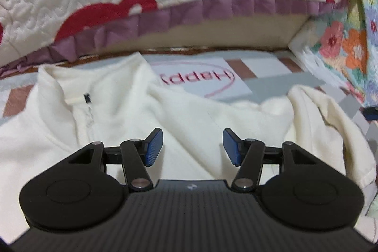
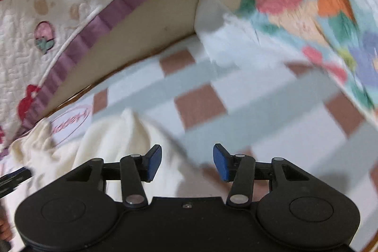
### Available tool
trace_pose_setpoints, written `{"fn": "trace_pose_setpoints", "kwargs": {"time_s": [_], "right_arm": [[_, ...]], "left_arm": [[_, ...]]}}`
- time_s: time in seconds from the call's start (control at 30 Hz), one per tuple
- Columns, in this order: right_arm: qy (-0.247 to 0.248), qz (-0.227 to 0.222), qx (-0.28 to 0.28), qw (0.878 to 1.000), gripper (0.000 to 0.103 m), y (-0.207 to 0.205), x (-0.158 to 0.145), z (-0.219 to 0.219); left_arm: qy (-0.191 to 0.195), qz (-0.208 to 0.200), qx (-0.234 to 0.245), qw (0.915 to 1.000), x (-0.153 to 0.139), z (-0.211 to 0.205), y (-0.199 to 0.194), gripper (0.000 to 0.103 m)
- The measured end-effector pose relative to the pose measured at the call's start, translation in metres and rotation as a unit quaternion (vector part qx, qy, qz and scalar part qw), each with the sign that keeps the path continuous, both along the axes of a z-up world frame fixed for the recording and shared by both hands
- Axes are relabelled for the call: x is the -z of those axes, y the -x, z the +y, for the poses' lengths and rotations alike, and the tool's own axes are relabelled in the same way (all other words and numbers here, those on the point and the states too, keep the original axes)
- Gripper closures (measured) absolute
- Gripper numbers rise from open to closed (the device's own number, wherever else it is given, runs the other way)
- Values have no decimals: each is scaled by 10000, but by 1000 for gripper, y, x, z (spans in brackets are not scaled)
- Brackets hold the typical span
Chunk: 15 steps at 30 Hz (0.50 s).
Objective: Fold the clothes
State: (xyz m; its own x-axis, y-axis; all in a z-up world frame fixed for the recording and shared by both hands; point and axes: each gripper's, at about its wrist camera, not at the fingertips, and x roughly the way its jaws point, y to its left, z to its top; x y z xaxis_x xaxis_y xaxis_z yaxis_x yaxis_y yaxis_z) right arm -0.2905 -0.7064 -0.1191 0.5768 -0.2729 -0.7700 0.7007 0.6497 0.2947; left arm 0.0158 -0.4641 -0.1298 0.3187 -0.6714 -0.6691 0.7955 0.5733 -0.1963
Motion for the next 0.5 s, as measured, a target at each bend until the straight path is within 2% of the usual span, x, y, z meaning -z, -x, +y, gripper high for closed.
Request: {"fn": "trace_pose_setpoints", "kwargs": {"time_s": [0.1,0.17,0.3,0.4,0.43,0.47,0.5], "right_arm": [[71,35,-587,9982,48,-4,0,36],[30,-9,-873,9962,36,-14,0,53],[162,348,-998,9943,34,-53,18,61],[871,886,-576,9906,34,-72,40,51],[940,944,-485,9899,48,-72,44,43],[1032,944,-377,9895,84,-70,42,34],[1141,937,-261,9887,90,-68,37,25]], "left_arm": [[-92,68,-10,9999,7,-4,10,48],[-161,4,-12,9999,8,-3,15,48],[-251,-82,-85,9996,8,3,20,48],[-217,-134,-219,9994,7,13,18,48],[-203,-152,-265,9993,6,16,17,48],[-176,-155,-313,9992,5,19,16,48],[-147,-141,-339,9992,5,21,14,48]]}}
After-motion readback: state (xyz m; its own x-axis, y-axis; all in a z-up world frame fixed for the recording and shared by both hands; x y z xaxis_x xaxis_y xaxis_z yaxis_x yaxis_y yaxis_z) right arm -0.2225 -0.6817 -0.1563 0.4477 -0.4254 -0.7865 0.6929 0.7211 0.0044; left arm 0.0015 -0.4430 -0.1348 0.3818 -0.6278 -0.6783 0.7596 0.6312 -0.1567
